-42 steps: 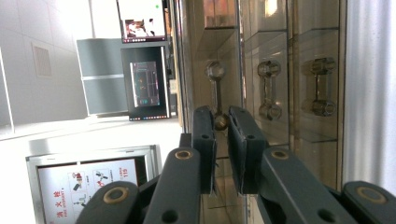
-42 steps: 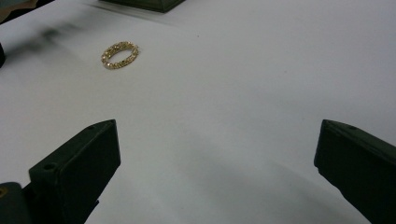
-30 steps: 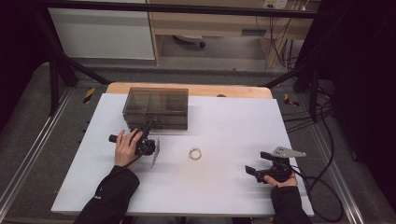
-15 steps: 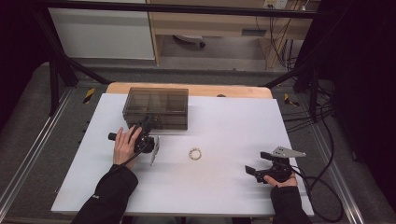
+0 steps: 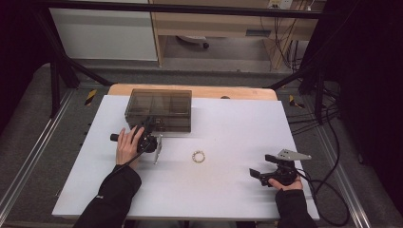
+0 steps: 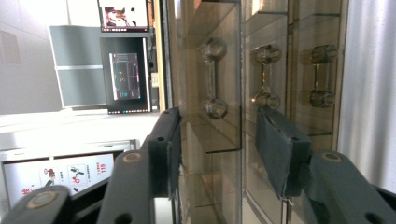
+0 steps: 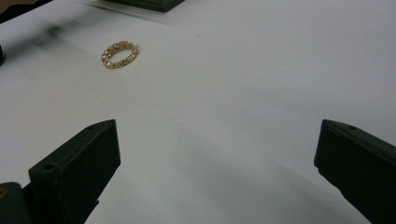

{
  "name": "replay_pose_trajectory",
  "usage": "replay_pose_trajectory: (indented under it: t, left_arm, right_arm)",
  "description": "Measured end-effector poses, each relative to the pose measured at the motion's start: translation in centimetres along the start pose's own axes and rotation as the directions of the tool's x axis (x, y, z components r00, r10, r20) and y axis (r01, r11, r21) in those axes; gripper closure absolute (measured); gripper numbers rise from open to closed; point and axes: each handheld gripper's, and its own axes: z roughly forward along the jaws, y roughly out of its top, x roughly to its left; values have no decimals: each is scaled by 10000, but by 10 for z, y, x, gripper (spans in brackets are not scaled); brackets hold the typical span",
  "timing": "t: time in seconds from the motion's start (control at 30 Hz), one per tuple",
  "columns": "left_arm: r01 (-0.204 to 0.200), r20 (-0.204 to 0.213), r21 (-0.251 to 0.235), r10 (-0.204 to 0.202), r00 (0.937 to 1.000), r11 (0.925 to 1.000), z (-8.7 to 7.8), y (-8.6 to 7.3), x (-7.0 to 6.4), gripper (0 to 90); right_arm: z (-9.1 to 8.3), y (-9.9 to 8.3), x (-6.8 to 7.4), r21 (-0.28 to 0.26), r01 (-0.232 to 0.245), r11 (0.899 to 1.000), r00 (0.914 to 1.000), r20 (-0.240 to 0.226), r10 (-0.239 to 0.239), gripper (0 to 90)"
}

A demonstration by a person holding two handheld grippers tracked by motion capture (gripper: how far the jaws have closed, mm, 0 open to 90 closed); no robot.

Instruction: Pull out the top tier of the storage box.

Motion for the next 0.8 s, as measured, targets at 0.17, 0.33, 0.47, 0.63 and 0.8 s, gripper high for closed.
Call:
replay_pose_trajectory:
  t: [0.17, 0.33, 0.47, 0.63, 0.8]
  left_arm:
    - [54, -51, -42, -55, 10000, 10000, -1, -1, 2, 597]
    - [-12, -60, 12, 13, 10000, 10000, -2, 0, 1, 599]
    - [-39, -91, -58, 39, 10000, 10000, -4, -1, 1, 599]
    - [-46, -126, -122, 44, 9999, 9999, -7, -1, -1, 600]
    - [-38, -110, -163, 37, 9999, 9999, -10, -1, -1, 600]
  right_arm:
    - [0, 0, 0, -8, 4, 10000, 10000, 3, -4, 8]
    - [0, 0, 0, 2, 12, 10000, 10000, 5, -12, 8]
    - [-1, 0, 0, 9, 11, 10000, 10000, 7, -11, 8]
    - [0, 0, 0, 9, -12, 10000, 10000, -2, 12, 8]
    - [0, 0, 0, 36, -8, 10000, 10000, 13, 8, 8]
